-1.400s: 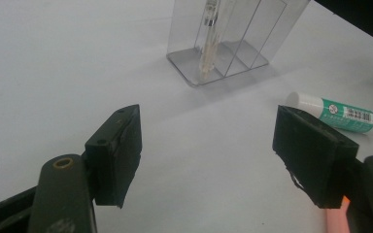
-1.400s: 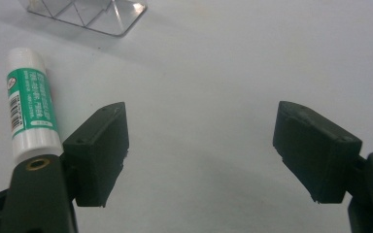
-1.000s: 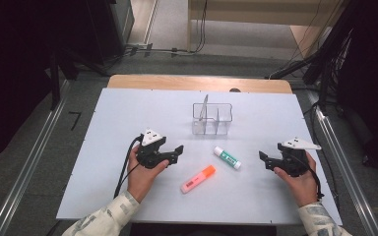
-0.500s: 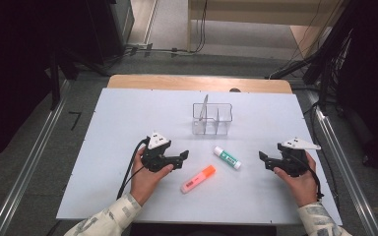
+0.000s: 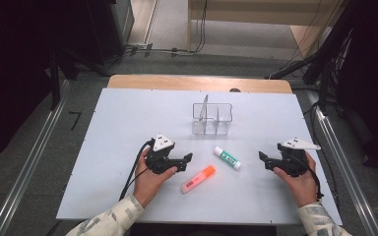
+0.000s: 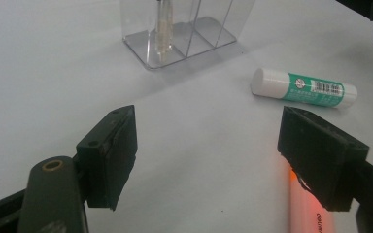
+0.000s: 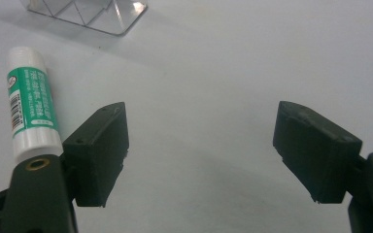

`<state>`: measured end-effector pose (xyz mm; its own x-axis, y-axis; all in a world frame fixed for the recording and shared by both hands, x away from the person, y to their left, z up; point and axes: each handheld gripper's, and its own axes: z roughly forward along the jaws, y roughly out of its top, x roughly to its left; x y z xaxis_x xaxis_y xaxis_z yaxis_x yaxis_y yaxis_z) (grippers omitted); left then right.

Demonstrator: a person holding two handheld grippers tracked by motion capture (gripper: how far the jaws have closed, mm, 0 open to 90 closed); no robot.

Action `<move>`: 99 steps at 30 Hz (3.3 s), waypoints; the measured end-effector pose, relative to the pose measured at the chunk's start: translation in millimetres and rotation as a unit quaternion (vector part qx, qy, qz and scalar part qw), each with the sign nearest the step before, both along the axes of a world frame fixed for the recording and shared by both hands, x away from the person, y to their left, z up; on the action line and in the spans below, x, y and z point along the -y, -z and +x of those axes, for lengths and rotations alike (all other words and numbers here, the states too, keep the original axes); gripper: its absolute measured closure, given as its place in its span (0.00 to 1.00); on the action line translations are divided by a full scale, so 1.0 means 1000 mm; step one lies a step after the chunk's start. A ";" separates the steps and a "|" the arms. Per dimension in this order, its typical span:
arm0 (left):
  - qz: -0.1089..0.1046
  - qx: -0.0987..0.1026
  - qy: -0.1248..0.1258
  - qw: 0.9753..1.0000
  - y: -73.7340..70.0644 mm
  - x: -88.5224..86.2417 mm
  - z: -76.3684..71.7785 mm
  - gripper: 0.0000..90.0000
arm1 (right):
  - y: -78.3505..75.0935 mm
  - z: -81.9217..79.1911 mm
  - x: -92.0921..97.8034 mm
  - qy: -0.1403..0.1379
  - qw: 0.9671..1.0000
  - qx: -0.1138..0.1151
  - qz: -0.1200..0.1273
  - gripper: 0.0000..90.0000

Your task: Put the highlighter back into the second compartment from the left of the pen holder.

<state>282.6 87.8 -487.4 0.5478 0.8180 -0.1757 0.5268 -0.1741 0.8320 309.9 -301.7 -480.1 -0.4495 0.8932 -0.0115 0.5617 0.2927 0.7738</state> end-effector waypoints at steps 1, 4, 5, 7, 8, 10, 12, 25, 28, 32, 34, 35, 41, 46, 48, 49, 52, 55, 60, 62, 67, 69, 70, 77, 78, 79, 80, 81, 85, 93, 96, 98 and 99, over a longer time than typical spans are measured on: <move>0.003 0.000 0.002 1.000 0.000 0.001 0.000 0.25 | 0.000 0.000 0.000 0.000 1.000 0.000 0.000 0.22; 0.005 -0.004 0.007 1.000 0.002 0.006 -0.001 0.25 | -0.001 0.000 0.000 0.001 1.000 0.001 0.001 0.22; 0.007 -0.005 0.010 1.000 0.003 0.008 -0.002 0.25 | -0.001 0.000 0.000 0.001 1.000 0.003 0.001 0.22; 0.009 -0.005 0.015 1.000 0.004 0.012 -0.003 0.25 | -0.001 0.000 0.000 0.001 1.000 0.003 0.001 0.22; 0.010 -0.005 0.017 1.000 0.005 0.013 -0.003 0.25 | -0.001 0.000 0.000 0.002 1.000 0.003 0.000 0.22; 0.011 -0.006 0.020 1.000 0.005 0.016 -0.004 0.25 | -0.001 0.000 0.000 0.000 1.000 0.003 -0.001 0.22; 0.011 -0.005 0.021 1.000 0.006 0.018 -0.004 0.25 | -0.001 -0.001 0.000 0.000 1.000 0.003 0.000 0.22; 0.019 -0.012 0.035 0.999 0.011 0.031 -0.005 0.25 | -0.001 0.000 0.000 0.001 1.000 0.003 0.000 0.22; 0.023 -0.015 0.040 0.999 0.013 0.036 -0.005 0.25 | -0.001 0.000 0.000 0.001 1.000 0.003 0.000 0.22; 0.025 -0.014 0.044 0.999 0.014 0.041 -0.006 0.25 | -0.001 0.000 0.000 0.001 1.000 0.003 0.001 0.22; 0.025 -0.013 0.047 0.999 0.015 0.043 -0.006 0.25 | -0.001 0.000 0.000 0.001 1.000 0.003 0.000 0.22; 0.028 -0.013 0.048 0.998 0.015 0.044 -0.006 0.25 | -0.001 0.000 0.000 0.000 1.000 0.003 0.000 0.22; 0.034 -0.012 0.053 0.998 0.016 0.049 -0.007 0.25 | -0.001 0.000 0.000 0.000 1.000 0.003 0.000 0.22; 0.040 -0.010 0.058 0.997 0.018 0.053 -0.008 0.25 | -0.001 0.000 0.000 0.000 1.000 0.002 0.000 0.22; 0.045 -0.009 0.060 0.997 0.018 0.055 -0.009 0.25 | -0.001 0.000 0.000 0.000 1.000 0.002 -0.001 0.22; 0.046 -0.009 0.062 0.997 0.019 0.056 -0.009 0.25 | -0.001 0.000 0.000 -0.001 1.000 0.002 0.000 0.22; 0.050 -0.010 0.065 0.997 0.020 0.059 -0.010 0.25 | -0.001 0.000 0.000 0.000 1.000 0.003 0.000 0.22; 0.053 -0.009 0.067 0.996 0.021 0.061 -0.011 0.25 | -0.001 -0.001 0.000 0.000 1.000 0.003 0.000 0.22; 0.061 -0.005 0.070 0.996 0.023 0.066 -0.013 0.26 | -0.001 -0.001 0.000 0.000 1.000 0.003 0.000 0.22; 0.065 -0.004 0.073 0.995 0.024 0.068 -0.014 0.26 | -0.001 -0.001 0.000 0.000 1.000 0.003 0.001 0.22; 0.070 -0.002 0.072 0.995 0.025 0.069 -0.015 0.26 | -0.001 -0.001 0.000 -0.001 1.000 0.003 0.000 0.22; 0.071 -0.002 0.072 0.995 0.025 0.070 -0.015 0.26 | -0.001 -0.001 0.000 0.000 1.000 0.003 0.000 0.22; 0.072 -0.002 0.073 0.995 0.026 0.070 -0.015 0.26 | -0.001 -0.001 0.000 -0.001 1.000 0.003 0.000 0.22; 0.078 0.003 0.076 0.994 0.028 0.074 -0.016 0.27 | -0.001 -0.001 0.000 0.000 1.000 0.004 0.001 0.22; 0.077 0.003 0.076 0.994 0.028 0.074 -0.017 0.28 | -0.001 -0.001 0.000 -0.001 1.000 0.003 0.000 0.22; 0.080 0.004 0.077 0.994 0.028 0.075 -0.017 0.30 | -0.001 -0.001 0.000 -0.001 1.000 0.004 0.000 0.22; 0.080 0.002 0.078 0.994 0.029 0.076 -0.017 0.31 | -0.001 -0.001 0.000 -0.001 1.000 0.004 0.000 0.22; 0.081 0.002 0.079 0.994 0.029 0.076 -0.018 0.31 | -0.001 -0.001 0.000 -0.001 1.000 0.004 0.000 0.22; 0.080 0.004 0.080 0.994 0.031 0.079 -0.019 0.35 | -0.001 -0.001 0.000 -0.001 1.000 0.004 0.000 0.22; 0.085 0.004 0.080 0.993 0.031 0.080 -0.019 0.43 | -0.001 -0.001 0.000 0.000 1.000 0.004 0.000 0.22; 0.088 0.005 0.082 0.993 0.032 0.081 -0.020 0.46 | -0.001 -0.001 0.000 -0.001 1.000 0.004 0.000 0.22; 0.094 0.006 0.085 0.992 0.032 0.083 -0.021 0.47 | -0.001 -0.001 0.000 -0.001 1.000 0.004 -0.001 0.22; 0.099 0.007 0.087 0.991 0.032 0.083 -0.021 0.48 | -0.001 -0.001 0.000 -0.001 1.000 0.003 0.000 0.22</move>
<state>261.6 4.6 -519.2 0.6849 0.7285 -0.0118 0.4625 -0.4221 0.7797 308.9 -301.7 -478.7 -0.4512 0.8923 -0.0154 0.5557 0.2944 0.7775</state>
